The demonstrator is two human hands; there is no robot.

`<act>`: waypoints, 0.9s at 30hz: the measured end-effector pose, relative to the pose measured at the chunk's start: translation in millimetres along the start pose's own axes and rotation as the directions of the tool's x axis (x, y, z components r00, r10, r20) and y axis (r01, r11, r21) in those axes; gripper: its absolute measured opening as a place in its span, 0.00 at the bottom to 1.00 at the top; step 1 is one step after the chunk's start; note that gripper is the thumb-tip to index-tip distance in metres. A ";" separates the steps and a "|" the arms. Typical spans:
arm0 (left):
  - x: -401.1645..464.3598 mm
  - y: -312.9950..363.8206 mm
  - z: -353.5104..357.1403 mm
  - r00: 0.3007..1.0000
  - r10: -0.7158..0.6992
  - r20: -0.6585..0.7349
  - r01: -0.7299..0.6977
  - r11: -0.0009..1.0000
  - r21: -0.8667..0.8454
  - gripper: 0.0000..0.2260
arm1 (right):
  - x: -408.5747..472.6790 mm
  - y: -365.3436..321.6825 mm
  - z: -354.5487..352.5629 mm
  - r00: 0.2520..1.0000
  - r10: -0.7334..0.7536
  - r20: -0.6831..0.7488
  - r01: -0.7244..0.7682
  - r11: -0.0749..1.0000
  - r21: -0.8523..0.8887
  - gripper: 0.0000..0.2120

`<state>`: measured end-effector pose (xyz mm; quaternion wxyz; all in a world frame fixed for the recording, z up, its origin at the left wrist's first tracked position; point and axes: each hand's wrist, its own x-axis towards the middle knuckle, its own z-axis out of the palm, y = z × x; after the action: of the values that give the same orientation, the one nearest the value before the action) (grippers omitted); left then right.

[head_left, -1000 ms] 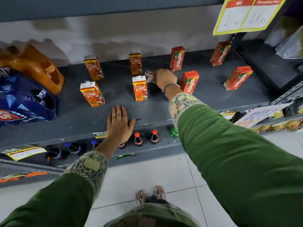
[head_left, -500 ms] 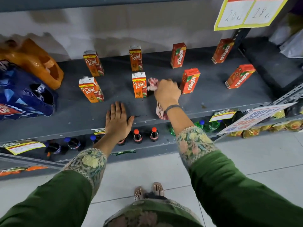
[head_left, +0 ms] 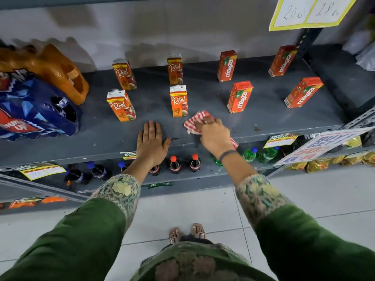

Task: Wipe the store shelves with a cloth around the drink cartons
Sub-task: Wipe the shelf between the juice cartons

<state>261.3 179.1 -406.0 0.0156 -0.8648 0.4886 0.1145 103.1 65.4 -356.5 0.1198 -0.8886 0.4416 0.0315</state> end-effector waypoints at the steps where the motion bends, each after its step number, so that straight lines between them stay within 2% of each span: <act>1: 0.4 0.0 -0.1 1.000 -0.004 0.001 0.004 1.000 0.005 0.30 | -11.3 0.8 1.5 1.000 -0.023 0.019 0.022 0.999 0.029 0.20; 3: 0.5 -0.3 0.2 1.000 -0.005 -0.001 0.005 1.000 0.010 0.30 | -30.1 2.9 0.6 0.994 -0.110 0.018 0.110 0.994 0.004 0.21; 5: 0.2 -1.3 1.2 1.000 -0.002 -0.008 0.002 1.000 0.010 0.30 | -41.9 8.5 -4.9 0.991 -0.121 -0.051 0.123 0.991 0.043 0.21; 9: -0.2 -0.6 1.8 1.000 -0.010 -0.010 0.010 1.000 0.015 0.30 | -44.6 28.7 -12.5 0.947 0.141 -0.289 -0.106 0.985 0.136 0.17; 11: -0.6 0.4 1.2 1.000 -0.012 -0.014 0.012 1.000 0.019 0.30 | -40.5 35.4 -10.8 0.935 0.247 -0.257 -0.210 0.964 0.164 0.17; 13: -1.4 0.3 -0.1 1.000 -0.003 -0.014 0.003 1.000 0.021 0.29 | -36.6 32.8 -5.9 0.947 0.267 -0.176 -0.240 0.957 0.163 0.18; 15: -1.6 -0.8 -2.8 1.000 0.010 0.000 -0.010 1.000 0.002 0.29 | -35.0 20.2 -0.6 0.965 0.219 -0.143 -0.199 0.970 0.139 0.21; 19: -4.6 -8.0 -8.3 0.998 0.051 0.029 -0.049 0.997 -0.063 0.29 | -34.8 -17.8 4.8 0.996 0.032 -0.083 -0.022 0.993 0.118 0.22; 22: -15.3 -27.6 -9.5 0.997 0.072 0.011 -0.071 0.992 -0.109 0.28 | -37.4 -32.2 0.9 0.999 -0.038 -0.032 0.045 0.966 0.253 0.21; 24: -22.6 -47.2 -10.8 0.998 0.058 -0.022 -0.060 0.992 -0.110 0.28 | -38.0 -34.3 -1.4 0.986 0.059 -0.156 -0.008 0.952 0.306 0.19; 26: -25.6 -68.8 -14.6 0.999 0.005 -0.051 -0.011 0.993 -0.114 0.28 | -37.6 -36.9 -0.8 0.927 0.237 -0.290 -0.151 0.945 0.289 0.16; 27: -25.2 -80.0 -17.2 0.998 -0.030 -0.060 0.023 0.993 -0.117 0.29 | -36.1 -39.6 1.2 0.906 0.301 -0.297 -0.218 0.935 0.281 0.15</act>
<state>319.9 239.7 -390.6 -0.0480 -0.8738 0.4699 0.1158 112.6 116.8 -344.5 0.1446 -0.7924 0.5710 -0.1583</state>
